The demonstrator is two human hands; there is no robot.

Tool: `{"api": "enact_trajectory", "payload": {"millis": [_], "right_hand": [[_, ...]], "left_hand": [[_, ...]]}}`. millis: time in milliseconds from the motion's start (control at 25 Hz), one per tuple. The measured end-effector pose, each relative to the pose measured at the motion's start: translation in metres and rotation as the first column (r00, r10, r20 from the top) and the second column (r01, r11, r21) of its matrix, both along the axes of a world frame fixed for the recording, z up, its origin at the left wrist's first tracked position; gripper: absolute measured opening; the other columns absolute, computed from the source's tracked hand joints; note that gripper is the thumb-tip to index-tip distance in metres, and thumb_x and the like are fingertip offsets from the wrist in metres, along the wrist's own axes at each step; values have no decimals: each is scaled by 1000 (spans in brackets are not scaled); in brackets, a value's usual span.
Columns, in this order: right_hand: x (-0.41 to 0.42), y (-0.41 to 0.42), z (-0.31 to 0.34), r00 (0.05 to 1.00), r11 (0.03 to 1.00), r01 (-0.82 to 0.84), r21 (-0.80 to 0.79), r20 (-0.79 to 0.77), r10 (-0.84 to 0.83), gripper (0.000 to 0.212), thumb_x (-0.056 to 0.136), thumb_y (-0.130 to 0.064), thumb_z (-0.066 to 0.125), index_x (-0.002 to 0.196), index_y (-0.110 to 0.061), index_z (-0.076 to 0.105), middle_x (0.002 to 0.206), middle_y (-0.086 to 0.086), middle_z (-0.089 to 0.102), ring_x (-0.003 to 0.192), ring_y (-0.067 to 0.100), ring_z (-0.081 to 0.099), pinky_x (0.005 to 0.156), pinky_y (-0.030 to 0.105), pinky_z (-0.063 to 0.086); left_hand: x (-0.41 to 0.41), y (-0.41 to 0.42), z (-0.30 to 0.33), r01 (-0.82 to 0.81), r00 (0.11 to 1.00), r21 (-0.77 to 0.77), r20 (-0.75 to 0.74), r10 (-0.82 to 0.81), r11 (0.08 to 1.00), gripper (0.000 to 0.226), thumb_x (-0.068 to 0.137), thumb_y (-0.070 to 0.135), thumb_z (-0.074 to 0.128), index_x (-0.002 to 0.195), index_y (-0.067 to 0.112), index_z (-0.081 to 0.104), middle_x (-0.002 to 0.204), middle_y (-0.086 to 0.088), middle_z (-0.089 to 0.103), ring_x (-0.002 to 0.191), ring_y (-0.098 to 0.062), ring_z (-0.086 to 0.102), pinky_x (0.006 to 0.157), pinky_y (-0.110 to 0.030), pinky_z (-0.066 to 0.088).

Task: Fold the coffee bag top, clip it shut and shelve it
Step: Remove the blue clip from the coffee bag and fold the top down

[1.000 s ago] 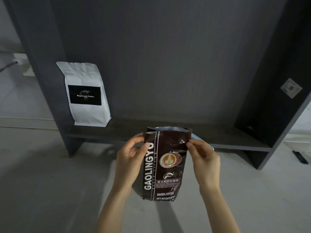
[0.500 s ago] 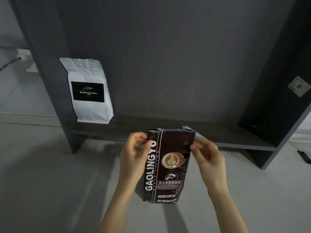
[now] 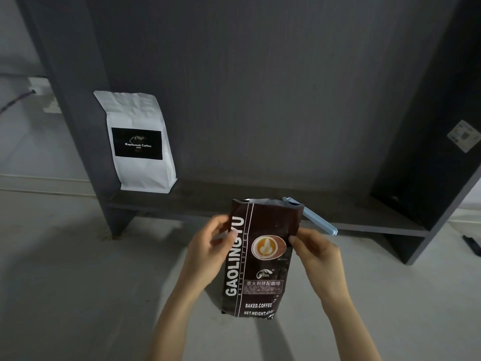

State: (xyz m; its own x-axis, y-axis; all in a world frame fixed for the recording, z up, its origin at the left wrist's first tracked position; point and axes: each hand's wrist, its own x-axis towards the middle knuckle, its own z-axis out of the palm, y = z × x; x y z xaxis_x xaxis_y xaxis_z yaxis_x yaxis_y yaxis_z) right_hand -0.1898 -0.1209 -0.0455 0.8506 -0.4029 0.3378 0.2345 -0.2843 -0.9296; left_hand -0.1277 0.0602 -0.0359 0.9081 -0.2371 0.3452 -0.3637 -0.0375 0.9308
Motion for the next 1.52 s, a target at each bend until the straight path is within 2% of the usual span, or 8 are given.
{"api": "enact_trajectory", "payload": {"millis": [320,600,840,960,1120,1280,1440,1520], "right_hand": [[1,-5,-5,1000,999,4,44,14,-5,42,82,8,53,73,-31,66,66,-23,71,67,-8,62,62,6,47],[-5,-1,-2,1000,997,-20,71,-22,22,44,89,-2,37,80,-31,69,80,-27,72,84,-4,63,69,6,48],[-9,-2,2,985,979,-148,142,-65,159,25,88,-9,49,91,-26,67,78,-21,73,80,-7,63,63,4,46],[-10,-4,-3,983,978,-152,140,-77,164,32,84,3,52,101,-23,61,92,-9,69,82,-3,65,62,5,47],[-7,-3,-11,970,973,-177,150,-139,198,46,82,3,57,121,-21,48,104,-8,64,87,-1,65,71,16,54],[-4,-2,-18,973,984,-134,121,-170,154,43,77,2,62,115,-18,55,108,-1,66,106,12,60,94,39,48],[1,-1,-24,985,988,-56,145,-152,78,33,77,0,63,94,-28,63,96,-4,71,91,9,66,75,18,54],[3,-1,-27,986,990,-26,142,-157,48,28,78,-2,64,91,-27,64,91,-4,72,85,11,67,72,19,53]], "left_hand": [[1,-5,-6,-14,999,-43,-38,12,999,39,77,-18,46,72,17,62,81,13,68,76,7,64,65,-4,46],[2,0,-3,-14,997,41,-75,17,999,36,87,3,45,68,28,63,65,18,69,67,12,60,61,-2,42],[-2,0,-10,128,989,30,-81,-125,991,30,85,-3,49,95,25,55,102,3,62,90,10,58,80,-5,44],[1,0,-18,130,983,61,-136,-120,990,40,86,0,50,120,22,46,126,-9,55,118,-13,50,104,-30,38],[1,-1,-21,158,980,40,-131,-152,987,32,85,-4,50,111,15,52,102,8,61,91,12,58,77,-3,43],[3,0,-25,183,971,16,-162,-178,983,32,82,-3,53,96,25,54,98,11,61,84,16,59,71,-1,43],[1,-1,-32,165,975,45,-160,-156,985,29,82,2,57,98,26,54,101,11,62,88,14,59,75,-3,43],[2,-4,-36,118,983,44,-148,-110,992,27,82,3,57,95,27,55,99,11,64,86,11,60,76,-6,45]]}}
